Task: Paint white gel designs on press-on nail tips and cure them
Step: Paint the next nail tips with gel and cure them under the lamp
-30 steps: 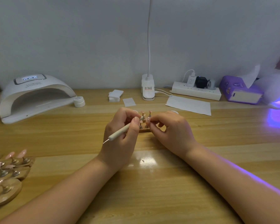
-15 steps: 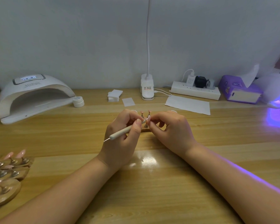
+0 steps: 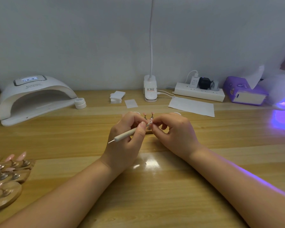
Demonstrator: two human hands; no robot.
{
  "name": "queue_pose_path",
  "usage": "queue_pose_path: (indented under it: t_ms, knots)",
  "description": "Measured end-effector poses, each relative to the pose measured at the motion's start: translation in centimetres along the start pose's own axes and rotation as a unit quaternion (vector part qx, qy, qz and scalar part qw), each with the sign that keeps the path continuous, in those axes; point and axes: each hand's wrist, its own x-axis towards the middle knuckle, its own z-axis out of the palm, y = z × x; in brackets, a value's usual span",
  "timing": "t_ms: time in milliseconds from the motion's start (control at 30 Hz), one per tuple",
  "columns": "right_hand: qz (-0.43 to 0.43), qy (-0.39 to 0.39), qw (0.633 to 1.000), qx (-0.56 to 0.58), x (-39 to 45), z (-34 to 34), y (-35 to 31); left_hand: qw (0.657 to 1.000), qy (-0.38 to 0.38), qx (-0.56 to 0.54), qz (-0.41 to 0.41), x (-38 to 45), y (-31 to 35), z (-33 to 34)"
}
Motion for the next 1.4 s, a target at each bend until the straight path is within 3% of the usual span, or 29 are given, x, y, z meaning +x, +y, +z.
queue_pose_path:
  t_ms: [867, 1400]
  knots:
    - [0.02, 0.029, 0.999, 0.035, 0.1, -0.3, 0.0, 0.998, 0.056, 0.015, 0.018, 0.2, -0.1, -0.1]
    - [0.193, -0.042, 0.978, -0.068, 0.7, 1.1, 2.0, 0.999, 0.041, 0.0, 0.011, 0.3, 0.0, -0.2]
